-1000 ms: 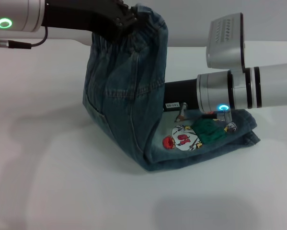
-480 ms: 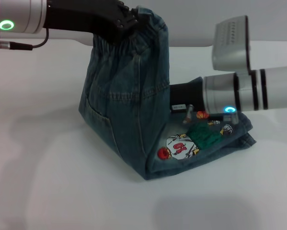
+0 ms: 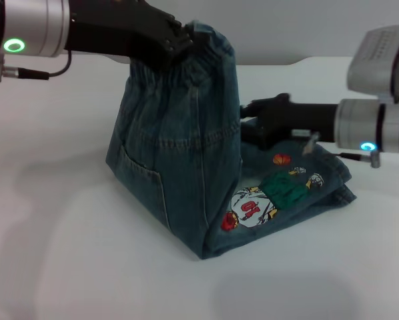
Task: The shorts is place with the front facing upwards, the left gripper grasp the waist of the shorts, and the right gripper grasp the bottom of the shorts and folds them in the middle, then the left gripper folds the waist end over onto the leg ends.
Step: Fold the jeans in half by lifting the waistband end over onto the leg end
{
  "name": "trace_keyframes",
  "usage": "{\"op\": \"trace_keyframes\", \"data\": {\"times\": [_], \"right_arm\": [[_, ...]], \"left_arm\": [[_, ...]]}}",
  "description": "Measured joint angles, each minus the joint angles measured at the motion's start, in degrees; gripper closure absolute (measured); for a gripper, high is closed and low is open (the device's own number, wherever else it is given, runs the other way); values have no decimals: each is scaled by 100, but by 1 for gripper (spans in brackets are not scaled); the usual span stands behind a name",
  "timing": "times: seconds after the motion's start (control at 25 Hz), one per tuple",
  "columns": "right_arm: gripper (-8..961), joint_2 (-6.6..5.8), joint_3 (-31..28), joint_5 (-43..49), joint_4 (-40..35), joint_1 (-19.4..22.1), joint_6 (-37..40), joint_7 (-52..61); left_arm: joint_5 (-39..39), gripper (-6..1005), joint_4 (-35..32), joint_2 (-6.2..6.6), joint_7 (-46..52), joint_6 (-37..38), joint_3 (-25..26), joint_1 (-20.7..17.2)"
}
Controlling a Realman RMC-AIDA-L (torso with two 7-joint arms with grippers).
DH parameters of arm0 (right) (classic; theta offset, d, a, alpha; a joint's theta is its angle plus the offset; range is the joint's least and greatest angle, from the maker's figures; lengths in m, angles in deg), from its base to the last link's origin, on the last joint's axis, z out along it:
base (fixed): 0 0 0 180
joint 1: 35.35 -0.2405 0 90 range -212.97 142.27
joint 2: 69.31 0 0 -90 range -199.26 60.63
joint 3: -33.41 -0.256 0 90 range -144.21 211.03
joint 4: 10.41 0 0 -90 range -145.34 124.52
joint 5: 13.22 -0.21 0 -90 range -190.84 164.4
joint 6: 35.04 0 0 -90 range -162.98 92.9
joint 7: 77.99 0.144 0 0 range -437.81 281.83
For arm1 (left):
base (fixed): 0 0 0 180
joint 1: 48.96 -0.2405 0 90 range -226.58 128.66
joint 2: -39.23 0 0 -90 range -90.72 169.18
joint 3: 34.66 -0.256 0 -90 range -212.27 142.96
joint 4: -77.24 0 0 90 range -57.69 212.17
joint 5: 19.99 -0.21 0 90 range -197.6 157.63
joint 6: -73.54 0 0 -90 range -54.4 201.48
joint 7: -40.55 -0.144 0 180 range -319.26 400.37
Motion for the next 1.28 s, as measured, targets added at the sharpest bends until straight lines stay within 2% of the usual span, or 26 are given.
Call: {"op": "trace_keyframes", "data": {"times": [0.2, 0.4, 0.6, 0.84, 0.96, 1.2, 1.28], "right_arm": [[617, 39, -299, -3, -428, 402, -509, 120], [617, 62, -916, -16, -514, 561, -719, 120], [617, 70, -1333, -20, -544, 662, -749, 91], [617, 71, -1521, -24, -626, 819, -756, 76], [617, 71, -1922, -28, -697, 926, -827, 57], [617, 31, -3203, -37, -907, 1185, -831, -3], [617, 26, -3262, -38, -936, 1224, -803, -3]], "left_arm": [[10, 850, 37, 0, -2, -75, -176, -32], [21, 846, 58, -5, 9, -284, -375, -62], [-41, 842, 283, -7, 40, -1056, -1031, -43], [-34, 837, 686, -12, 46, -1476, -1541, 255], [-28, 835, 776, -15, 47, -1613, -1715, 325], [-19, 830, 851, -31, 56, -1824, -1913, 341], [-19, 829, 851, -31, 56, -1824, -1913, 341]]}}
